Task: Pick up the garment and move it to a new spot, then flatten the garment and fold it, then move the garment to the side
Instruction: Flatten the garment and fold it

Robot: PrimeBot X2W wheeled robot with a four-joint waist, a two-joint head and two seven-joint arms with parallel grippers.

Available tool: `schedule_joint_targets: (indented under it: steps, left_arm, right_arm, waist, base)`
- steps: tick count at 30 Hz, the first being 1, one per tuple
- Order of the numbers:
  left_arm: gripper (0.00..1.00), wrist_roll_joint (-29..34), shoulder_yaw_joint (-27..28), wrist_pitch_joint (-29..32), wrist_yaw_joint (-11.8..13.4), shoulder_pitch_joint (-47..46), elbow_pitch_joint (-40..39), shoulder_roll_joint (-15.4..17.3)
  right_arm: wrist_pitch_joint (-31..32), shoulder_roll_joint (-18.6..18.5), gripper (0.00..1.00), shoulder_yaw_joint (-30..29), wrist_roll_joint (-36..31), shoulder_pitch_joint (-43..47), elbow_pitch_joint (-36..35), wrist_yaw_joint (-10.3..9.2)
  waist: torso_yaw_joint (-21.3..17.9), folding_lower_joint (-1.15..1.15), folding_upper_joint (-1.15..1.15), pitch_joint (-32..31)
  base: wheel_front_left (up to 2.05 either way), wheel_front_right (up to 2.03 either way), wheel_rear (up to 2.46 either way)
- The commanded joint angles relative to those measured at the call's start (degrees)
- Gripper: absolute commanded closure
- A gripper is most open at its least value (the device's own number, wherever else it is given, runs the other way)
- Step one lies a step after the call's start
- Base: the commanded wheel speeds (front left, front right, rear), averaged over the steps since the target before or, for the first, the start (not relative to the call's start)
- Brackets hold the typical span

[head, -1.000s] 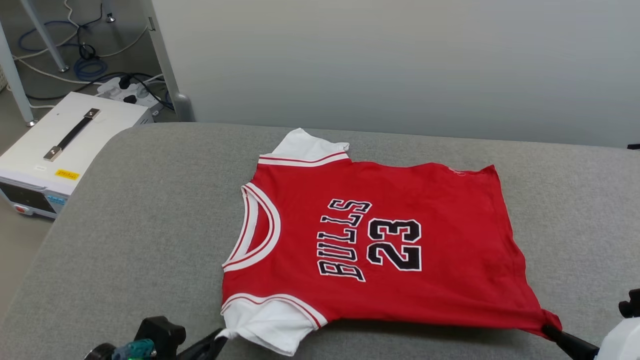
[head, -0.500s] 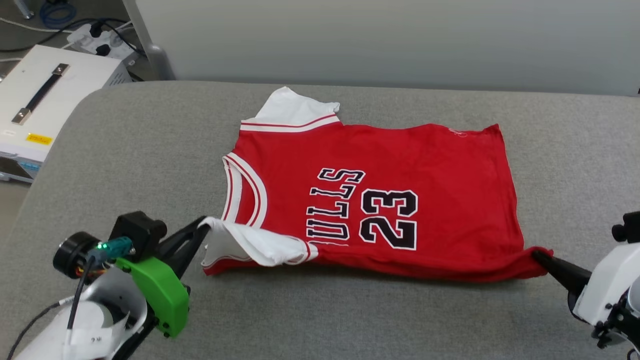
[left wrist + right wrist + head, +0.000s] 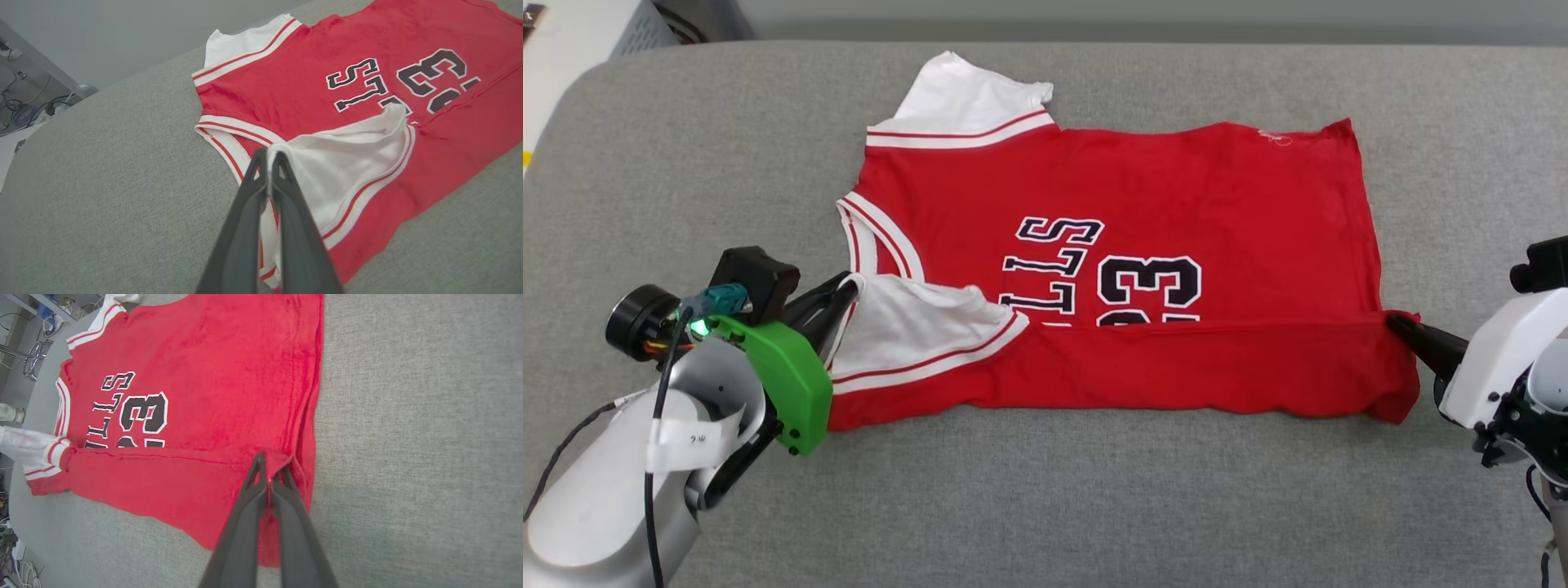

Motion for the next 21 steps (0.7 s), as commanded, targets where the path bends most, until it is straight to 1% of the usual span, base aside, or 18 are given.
schedule_joint_targets:
  steps: [1,6,9,10,11,12,16,18,21]
  left_arm:
    - [1.0,0.16,-0.36,-0.06,-0.3,-1.69,1.0,-0.52]
    - [1.0,1.38,-2.45,-1.02,-0.57,-4.92,5.05,-1.34]
    - [1.0,1.32,-3.31,-1.93,-0.64,-6.21,7.11,-2.53]
    - [0.36,1.54,-3.45,-2.42,-0.65,-6.69,8.02,-2.88]
    - [0.0,1.79,-3.47,-2.91,-0.53,-7.07,8.86,-3.22]
    - [0.0,2.13,-3.44,-3.6,-0.16,-7.54,10.0,-3.72]
    - [0.0,4.06,-3.97,-6.23,1.16,-8.94,13.63,-5.44]
    - [0.0,3.68,-3.45,-7.78,1.96,-9.09,14.86,-6.66]
    - [0.0,3.27,-3.0,-9.22,2.89,-8.69,16.12,-7.58]
  right_arm:
    - [0.17,0.17,1.0,0.16,-0.65,-1.35,0.66,-0.03]
    - [-0.12,0.03,1.0,1.55,-1.44,-3.14,2.88,-0.03]
    - [-0.6,-0.32,1.0,2.01,-1.3,-3.74,3.97,-0.03]
    - [-0.98,-0.46,1.0,2.02,-1.25,-3.99,4.34,-0.03]
    - [-1.56,-0.58,0.51,2.05,-1.34,-4.24,4.49,-0.03]
    - [-2.3,-0.64,0.0,2.13,-1.42,-4.5,4.78,-0.03]
    - [-5.61,-1.03,0.0,3.27,-1.01,-4.88,5.39,-0.03]
    - [-7.13,-1.35,0.0,3.55,-0.54,-4.65,5.97,-0.03]
    - [-8.61,-2.31,0.0,4.26,-0.25,-3.82,6.35,-0.03]
  waist:
    - [-0.3,0.0,0.0,1.54]
    - [-0.27,0.0,0.0,3.03]
    - [-0.11,0.0,0.0,3.45]
    - [-0.07,0.0,0.0,3.56]
    - [-0.04,0.0,0.0,3.64]
    - [0.02,0.0,0.0,3.63]
    - [0.24,0.0,0.0,2.56]
    - [0.42,0.0,0.0,1.61]
    - [0.66,0.0,0.0,-0.06]
  base:
    - [0.0,0.0,0.0]
    - [0.0,0.0,0.0]
    - [0.0,0.0,0.0]
    - [0.0,0.0,0.0]
    - [0.0,0.0,0.0]
    - [0.0,0.0,0.0]
    - [0.0,0.0,0.0]
    - [0.0,0.0,0.0]
    - [0.0,0.0,0.0]
